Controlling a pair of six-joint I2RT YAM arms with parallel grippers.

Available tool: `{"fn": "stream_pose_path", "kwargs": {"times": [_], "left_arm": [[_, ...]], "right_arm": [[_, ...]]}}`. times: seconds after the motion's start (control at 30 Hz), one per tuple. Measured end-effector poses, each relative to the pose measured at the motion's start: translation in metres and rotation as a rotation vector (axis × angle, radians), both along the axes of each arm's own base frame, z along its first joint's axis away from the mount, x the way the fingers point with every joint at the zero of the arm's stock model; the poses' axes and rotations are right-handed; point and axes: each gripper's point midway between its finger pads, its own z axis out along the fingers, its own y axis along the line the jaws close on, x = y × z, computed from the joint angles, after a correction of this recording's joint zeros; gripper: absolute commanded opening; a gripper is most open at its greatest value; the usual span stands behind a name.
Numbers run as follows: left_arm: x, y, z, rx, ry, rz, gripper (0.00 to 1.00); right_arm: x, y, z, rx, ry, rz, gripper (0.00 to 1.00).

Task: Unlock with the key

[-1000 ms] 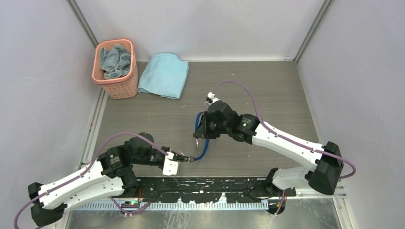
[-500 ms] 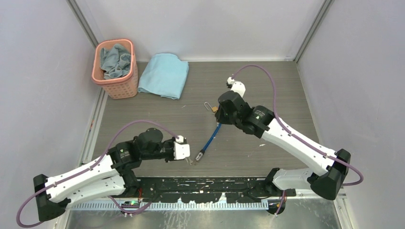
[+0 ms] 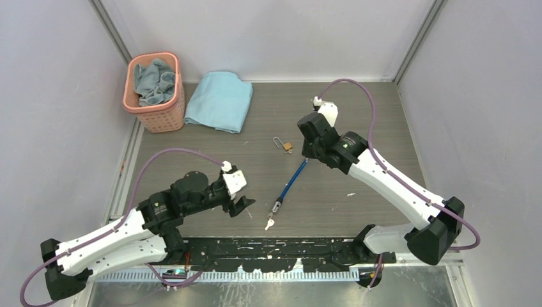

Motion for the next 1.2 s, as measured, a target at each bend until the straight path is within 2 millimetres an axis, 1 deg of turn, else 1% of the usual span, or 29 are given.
{"fn": "stream_pose_path", "kwargs": {"times": [0.17,0.23,0.37,0.47,0.6,0.67,0.8,0.93,1.03,1.13,1.2], "left_arm": [[0.010,0.008,-0.005,-0.023,0.058,0.122,0.95],[0.014,0.011,-0.006,-0.037,0.085,0.175,0.99],[0.023,0.019,-0.008,-0.072,0.140,0.292,1.00],[0.029,0.024,-0.011,-0.088,0.175,0.376,0.99],[0.034,0.028,-0.022,-0.091,0.222,0.451,0.99],[0.035,0.027,-0.030,-0.086,0.251,0.473,0.98],[0.037,0.015,-0.057,-0.032,0.323,0.499,0.87],[0.038,0.003,-0.092,0.059,0.398,0.515,0.82],[0.036,-0.008,-0.115,0.114,0.450,0.507,0.78],[0.032,-0.021,-0.133,0.151,0.488,0.485,0.75],[0.029,-0.034,-0.140,0.170,0.501,0.458,0.71]], "right_arm": [[0.003,-0.001,-0.002,-0.024,0.001,0.002,0.01],[0.003,-0.002,-0.002,-0.029,-0.001,0.006,0.01],[0.002,-0.004,-0.004,-0.016,-0.017,0.012,0.01],[-0.008,-0.013,-0.007,-0.005,-0.019,0.013,0.01],[-0.026,-0.029,-0.001,0.038,-0.053,-0.001,0.01],[-0.034,-0.036,0.003,0.067,-0.073,-0.013,0.01],[-0.050,-0.051,0.003,0.121,-0.098,-0.056,0.01],[-0.064,-0.063,-0.014,0.158,-0.091,-0.094,0.01],[-0.071,-0.068,-0.027,0.162,-0.070,-0.113,0.01],[-0.075,-0.070,-0.034,0.170,-0.058,-0.123,0.01],[-0.077,-0.071,-0.036,0.179,-0.058,-0.127,0.01]]}}
